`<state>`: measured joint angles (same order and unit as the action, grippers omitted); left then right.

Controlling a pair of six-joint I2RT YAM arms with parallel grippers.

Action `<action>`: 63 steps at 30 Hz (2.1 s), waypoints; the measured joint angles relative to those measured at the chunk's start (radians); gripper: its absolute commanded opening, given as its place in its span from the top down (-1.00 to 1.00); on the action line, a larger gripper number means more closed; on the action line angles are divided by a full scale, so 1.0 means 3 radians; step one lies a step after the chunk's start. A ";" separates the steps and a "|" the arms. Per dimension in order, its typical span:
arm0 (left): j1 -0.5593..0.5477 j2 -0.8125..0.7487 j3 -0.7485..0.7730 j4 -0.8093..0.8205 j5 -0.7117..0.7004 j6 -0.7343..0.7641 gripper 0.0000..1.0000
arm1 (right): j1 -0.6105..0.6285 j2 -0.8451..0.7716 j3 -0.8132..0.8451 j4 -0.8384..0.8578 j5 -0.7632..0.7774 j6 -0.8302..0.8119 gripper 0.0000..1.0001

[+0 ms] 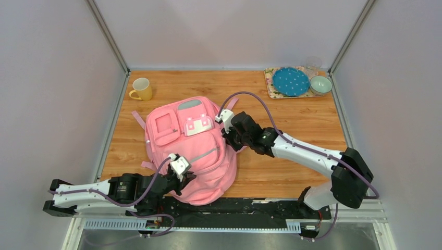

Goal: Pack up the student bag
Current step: Zip the student bag at the center of the board.

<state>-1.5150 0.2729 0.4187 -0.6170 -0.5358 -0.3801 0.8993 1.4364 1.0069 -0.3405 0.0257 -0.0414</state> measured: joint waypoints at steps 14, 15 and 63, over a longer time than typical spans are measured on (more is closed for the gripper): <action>-0.0001 0.1199 0.0748 -0.0150 0.1085 0.0469 1.00 | -0.0117 -0.1573 -0.1002 -0.0167 -0.0676 0.0431 1.00; 0.0000 0.1301 0.0800 -0.0148 0.1156 0.0520 1.00 | -0.0123 -0.1686 -0.1053 -0.0224 -0.0702 0.0469 1.00; -0.0034 0.0446 0.0829 -0.0652 0.1347 0.0275 1.00 | -0.0367 -0.1447 -0.0670 -0.1057 -0.1633 0.0795 1.00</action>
<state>-1.5253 0.4068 0.6674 -0.8127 -0.1318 -0.2977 0.7891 1.0023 0.8059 -0.6575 -0.4641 0.1970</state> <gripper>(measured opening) 0.031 0.033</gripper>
